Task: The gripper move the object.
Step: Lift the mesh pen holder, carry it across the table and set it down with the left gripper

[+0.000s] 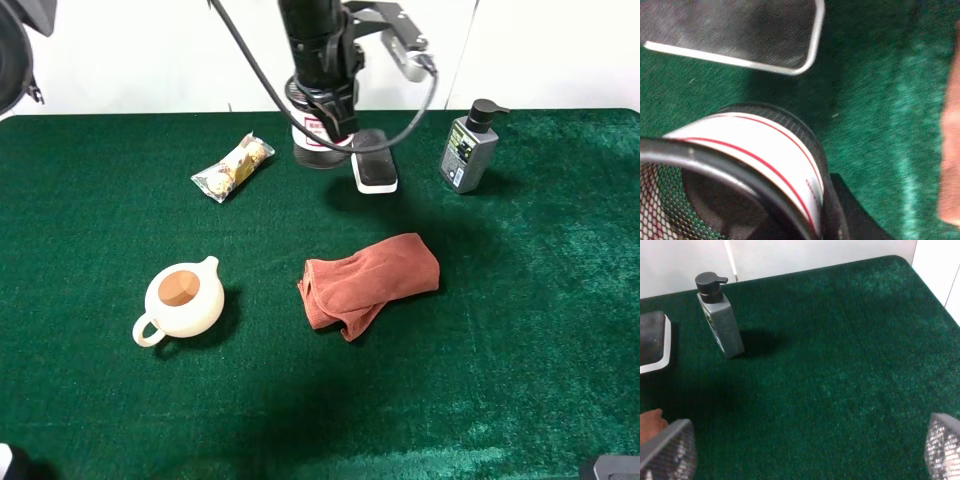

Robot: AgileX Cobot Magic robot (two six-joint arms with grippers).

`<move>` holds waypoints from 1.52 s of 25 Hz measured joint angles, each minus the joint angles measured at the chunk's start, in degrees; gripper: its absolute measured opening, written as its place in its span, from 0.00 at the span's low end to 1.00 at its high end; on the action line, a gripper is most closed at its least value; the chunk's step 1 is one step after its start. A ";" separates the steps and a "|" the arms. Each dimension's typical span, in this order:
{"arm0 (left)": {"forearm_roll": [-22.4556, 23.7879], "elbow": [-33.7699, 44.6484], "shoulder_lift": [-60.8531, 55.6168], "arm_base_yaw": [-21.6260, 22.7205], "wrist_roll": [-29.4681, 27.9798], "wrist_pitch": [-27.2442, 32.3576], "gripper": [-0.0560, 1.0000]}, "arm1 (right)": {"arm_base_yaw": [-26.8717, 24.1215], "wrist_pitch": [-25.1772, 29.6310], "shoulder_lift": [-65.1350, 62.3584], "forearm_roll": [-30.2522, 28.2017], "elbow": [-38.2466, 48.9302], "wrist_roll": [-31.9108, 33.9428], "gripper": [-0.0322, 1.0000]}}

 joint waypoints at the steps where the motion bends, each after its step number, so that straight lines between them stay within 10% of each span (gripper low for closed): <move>1: 0.00 0.00 -0.74 -1.43 -0.53 0.11 0.13 | 0.00 0.00 0.00 0.00 0.00 0.00 0.70; 38: 3.12 0.00 -3.79 -24.68 -19.35 2.28 0.13 | 0.00 -0.06 0.00 0.00 0.00 0.00 0.70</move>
